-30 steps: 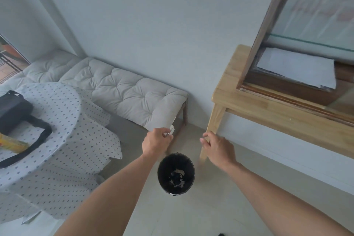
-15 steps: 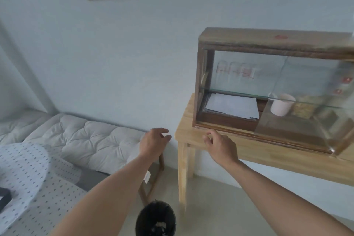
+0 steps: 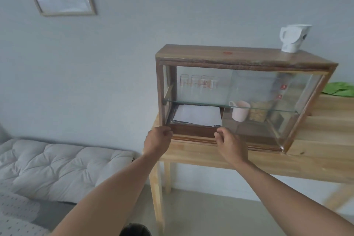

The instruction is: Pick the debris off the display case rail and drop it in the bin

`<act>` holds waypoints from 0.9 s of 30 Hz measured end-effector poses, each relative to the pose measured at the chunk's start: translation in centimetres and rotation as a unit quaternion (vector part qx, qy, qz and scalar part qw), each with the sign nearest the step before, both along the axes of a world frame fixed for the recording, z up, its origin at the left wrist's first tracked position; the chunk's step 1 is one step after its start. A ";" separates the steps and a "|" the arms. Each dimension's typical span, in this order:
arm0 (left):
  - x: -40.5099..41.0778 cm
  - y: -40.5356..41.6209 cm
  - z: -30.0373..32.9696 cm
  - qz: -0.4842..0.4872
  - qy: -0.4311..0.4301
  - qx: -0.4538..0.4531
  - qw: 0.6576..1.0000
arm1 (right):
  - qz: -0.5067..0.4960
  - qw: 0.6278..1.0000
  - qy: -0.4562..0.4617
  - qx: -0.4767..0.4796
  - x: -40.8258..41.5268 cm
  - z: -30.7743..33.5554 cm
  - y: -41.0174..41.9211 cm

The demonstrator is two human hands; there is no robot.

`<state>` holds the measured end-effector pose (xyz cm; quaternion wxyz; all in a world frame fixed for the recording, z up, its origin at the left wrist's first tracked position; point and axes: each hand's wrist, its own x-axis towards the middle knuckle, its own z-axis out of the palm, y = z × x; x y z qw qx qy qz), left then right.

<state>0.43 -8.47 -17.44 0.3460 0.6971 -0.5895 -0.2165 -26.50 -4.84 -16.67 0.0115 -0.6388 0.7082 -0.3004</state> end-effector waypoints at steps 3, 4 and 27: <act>-0.3 -0.7 0.1 0.036 0.011 0.018 0.999 | -0.011 0.999 -0.010 -0.032 -1.7 0.0 0.0; -0.2 -1.0 0.1 0.051 0.006 0.021 0.998 | -0.009 0.999 -0.004 -0.047 -2.2 0.1 -0.1; 0.0 -3.6 -0.6 -0.046 -0.100 -0.063 0.992 | 0.000 0.908 0.388 -0.158 -11.6 4.1 -7.0</act>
